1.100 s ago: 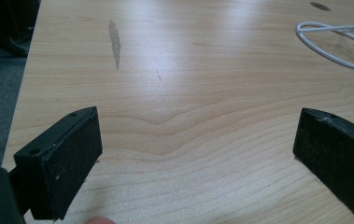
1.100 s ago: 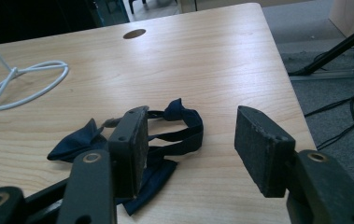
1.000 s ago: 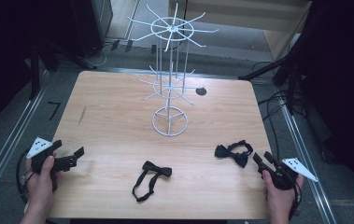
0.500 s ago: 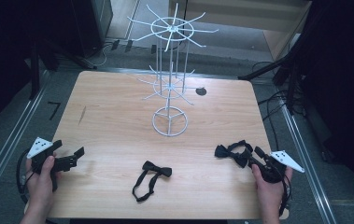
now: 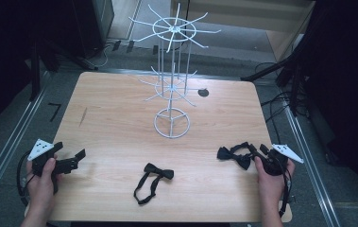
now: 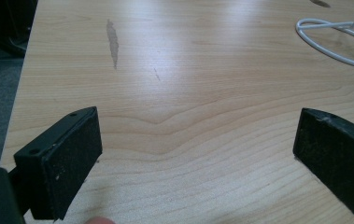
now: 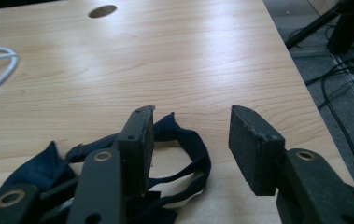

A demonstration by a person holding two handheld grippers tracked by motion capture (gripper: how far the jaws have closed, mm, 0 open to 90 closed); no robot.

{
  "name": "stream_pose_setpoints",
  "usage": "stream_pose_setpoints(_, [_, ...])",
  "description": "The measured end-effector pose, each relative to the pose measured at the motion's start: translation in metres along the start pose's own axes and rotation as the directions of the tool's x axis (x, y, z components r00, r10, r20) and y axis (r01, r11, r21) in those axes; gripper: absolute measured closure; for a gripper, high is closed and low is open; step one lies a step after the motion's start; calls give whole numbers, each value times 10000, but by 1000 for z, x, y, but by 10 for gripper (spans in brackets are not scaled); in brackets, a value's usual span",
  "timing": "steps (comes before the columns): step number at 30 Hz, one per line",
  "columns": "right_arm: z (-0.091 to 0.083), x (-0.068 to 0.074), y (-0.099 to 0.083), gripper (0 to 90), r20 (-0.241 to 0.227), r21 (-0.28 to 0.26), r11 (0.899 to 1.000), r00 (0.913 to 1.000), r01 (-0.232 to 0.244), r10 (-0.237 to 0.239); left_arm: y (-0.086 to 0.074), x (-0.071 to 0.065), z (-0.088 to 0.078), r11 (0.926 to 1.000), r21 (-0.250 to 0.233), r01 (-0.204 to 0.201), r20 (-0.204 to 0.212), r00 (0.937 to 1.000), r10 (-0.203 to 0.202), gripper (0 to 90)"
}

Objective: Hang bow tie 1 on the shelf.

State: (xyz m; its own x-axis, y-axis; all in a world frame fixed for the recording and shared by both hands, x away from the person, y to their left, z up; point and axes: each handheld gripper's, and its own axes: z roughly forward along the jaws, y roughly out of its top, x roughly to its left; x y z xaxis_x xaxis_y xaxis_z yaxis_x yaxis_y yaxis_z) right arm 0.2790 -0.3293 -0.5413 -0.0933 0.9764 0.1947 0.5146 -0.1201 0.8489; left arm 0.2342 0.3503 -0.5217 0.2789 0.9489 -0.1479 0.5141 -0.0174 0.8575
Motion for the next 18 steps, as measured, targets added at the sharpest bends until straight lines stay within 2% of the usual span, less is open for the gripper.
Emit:
stream_pose_setpoints(2, [7,-1,0,538,7,202,9998,10000,-39,39,0,0,0,10000,-2,12,6,10000,-12,16])
stream_pose_setpoints(7, [13,-2,-2,575,193,624,9980,9998,74,-86,0,0,0,10000,1,20,22,10000,-20,16])
stream_pose_setpoints(12, [14,-4,-3,646,273,925,9952,9992,-319,295,0,0,0,10000,14,-10,34,10000,10,17])
stream_pose_setpoints(18, [17,-3,-3,720,486,1430,9887,9981,-439,372,0,0,0,10000,14,6,23,10000,-6,17])
